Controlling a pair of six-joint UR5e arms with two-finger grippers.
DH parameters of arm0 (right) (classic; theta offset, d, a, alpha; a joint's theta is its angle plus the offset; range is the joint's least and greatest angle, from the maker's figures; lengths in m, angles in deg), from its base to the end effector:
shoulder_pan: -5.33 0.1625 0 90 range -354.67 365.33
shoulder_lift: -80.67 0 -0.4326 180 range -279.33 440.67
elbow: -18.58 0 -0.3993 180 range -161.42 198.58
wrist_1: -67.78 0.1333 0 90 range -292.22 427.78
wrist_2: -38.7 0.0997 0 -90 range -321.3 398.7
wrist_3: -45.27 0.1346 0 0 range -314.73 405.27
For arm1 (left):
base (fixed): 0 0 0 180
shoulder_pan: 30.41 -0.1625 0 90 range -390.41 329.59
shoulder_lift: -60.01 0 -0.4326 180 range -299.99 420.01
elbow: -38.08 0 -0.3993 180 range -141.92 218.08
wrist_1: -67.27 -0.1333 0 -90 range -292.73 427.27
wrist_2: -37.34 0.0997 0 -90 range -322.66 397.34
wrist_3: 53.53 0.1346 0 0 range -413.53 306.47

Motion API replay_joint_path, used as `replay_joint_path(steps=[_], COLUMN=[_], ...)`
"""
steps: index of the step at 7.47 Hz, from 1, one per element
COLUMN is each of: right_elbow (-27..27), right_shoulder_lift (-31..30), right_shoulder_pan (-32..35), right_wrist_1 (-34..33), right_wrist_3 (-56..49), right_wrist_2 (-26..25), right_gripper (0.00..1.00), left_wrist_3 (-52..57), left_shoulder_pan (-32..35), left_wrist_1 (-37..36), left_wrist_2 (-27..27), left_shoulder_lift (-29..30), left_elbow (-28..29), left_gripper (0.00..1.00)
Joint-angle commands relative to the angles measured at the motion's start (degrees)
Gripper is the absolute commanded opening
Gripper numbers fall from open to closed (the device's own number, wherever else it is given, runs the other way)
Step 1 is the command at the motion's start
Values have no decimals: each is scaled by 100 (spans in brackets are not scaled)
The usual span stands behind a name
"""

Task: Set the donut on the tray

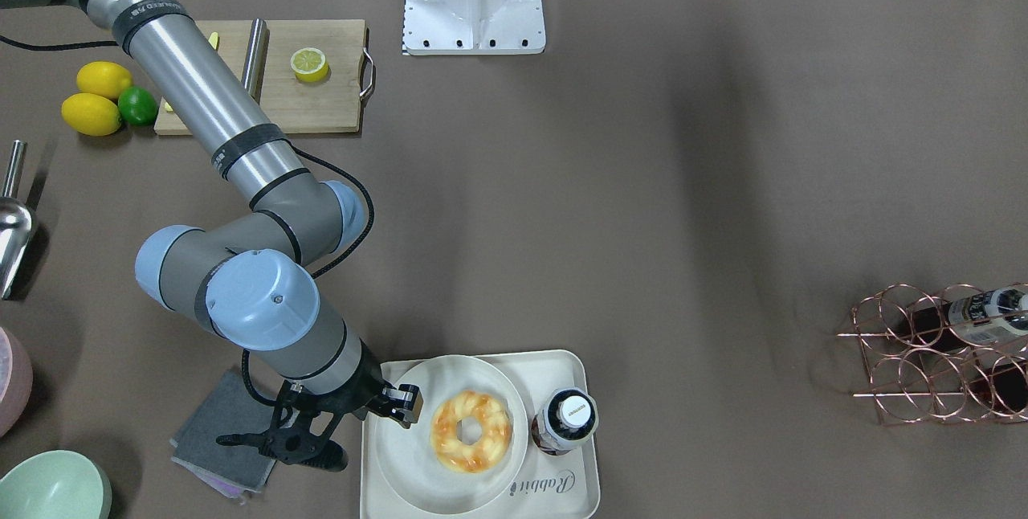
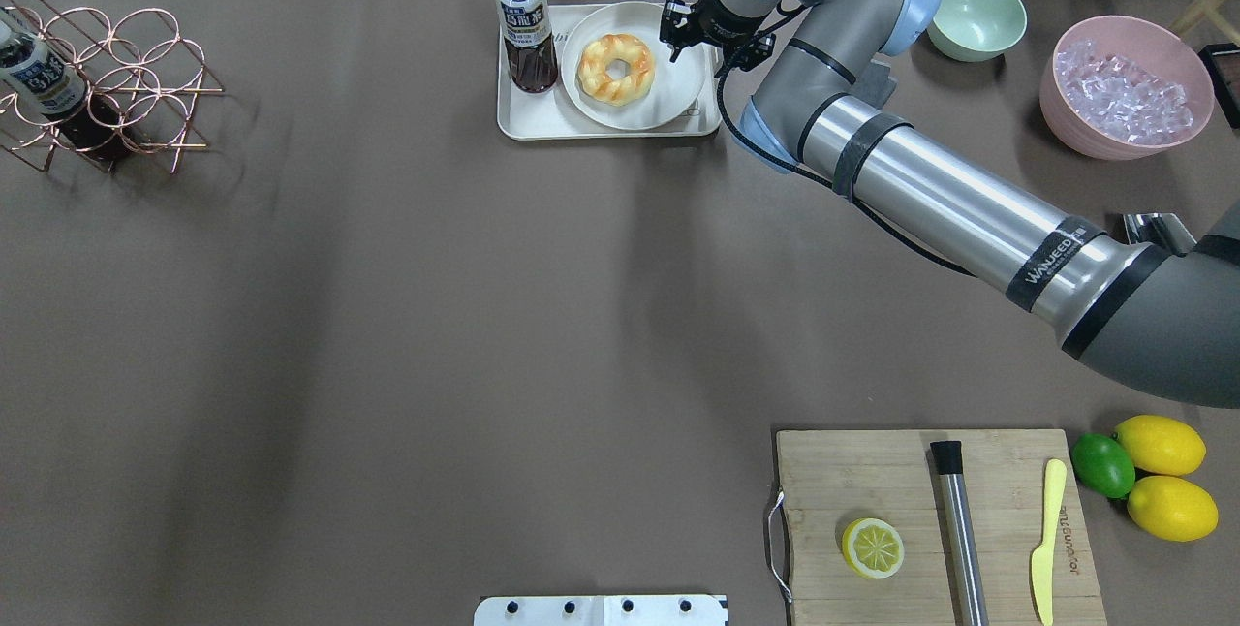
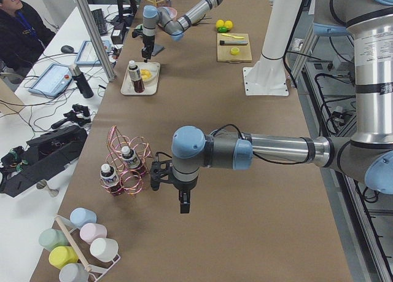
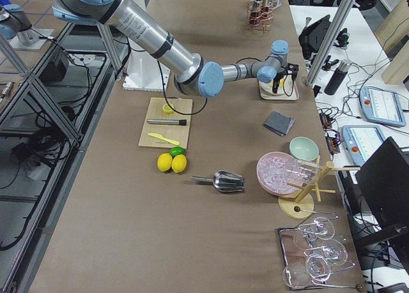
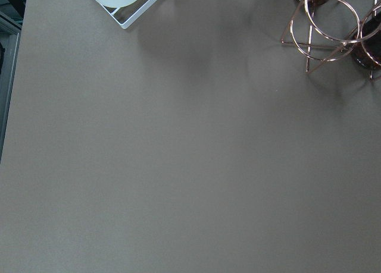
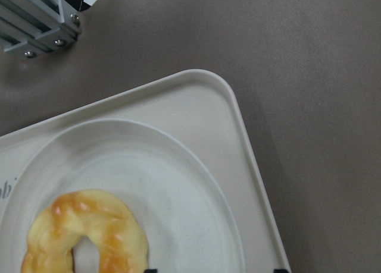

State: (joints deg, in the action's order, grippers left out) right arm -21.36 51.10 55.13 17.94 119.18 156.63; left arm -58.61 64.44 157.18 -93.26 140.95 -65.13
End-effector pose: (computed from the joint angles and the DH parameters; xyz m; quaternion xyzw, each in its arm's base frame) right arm -0.5429 -0.7513 0.3027 0.0421 -0.4663 0.1559 0.8698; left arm -0.0825 -0.4314 0.6557 0.0325 0.3468 -0.0689 0.9348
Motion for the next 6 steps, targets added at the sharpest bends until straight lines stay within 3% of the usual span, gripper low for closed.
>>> replay_joint_path(steps=[1, 4, 6], right_elbow=[-49, -268, -1518], right_shoulder_lift=[-5, -101, -1063], right_shoulder_pan=[29, 160, 519], right_wrist_1=[-17, -52, -348], right_wrist_3=[-25, -34, -340], right_wrist_2=[18, 106, 718], right_gripper=[100, 100, 100], left_wrist_3=[-2, -2, -2], left_shoulder_pan=[-1, -1, -1], left_wrist_1=[0, 0, 0], left_wrist_2=[0, 0, 0], left_shoulder_lift=[10, 18, 27], left_elbow=[-6, -7, -6], left_gripper=[98, 98, 98])
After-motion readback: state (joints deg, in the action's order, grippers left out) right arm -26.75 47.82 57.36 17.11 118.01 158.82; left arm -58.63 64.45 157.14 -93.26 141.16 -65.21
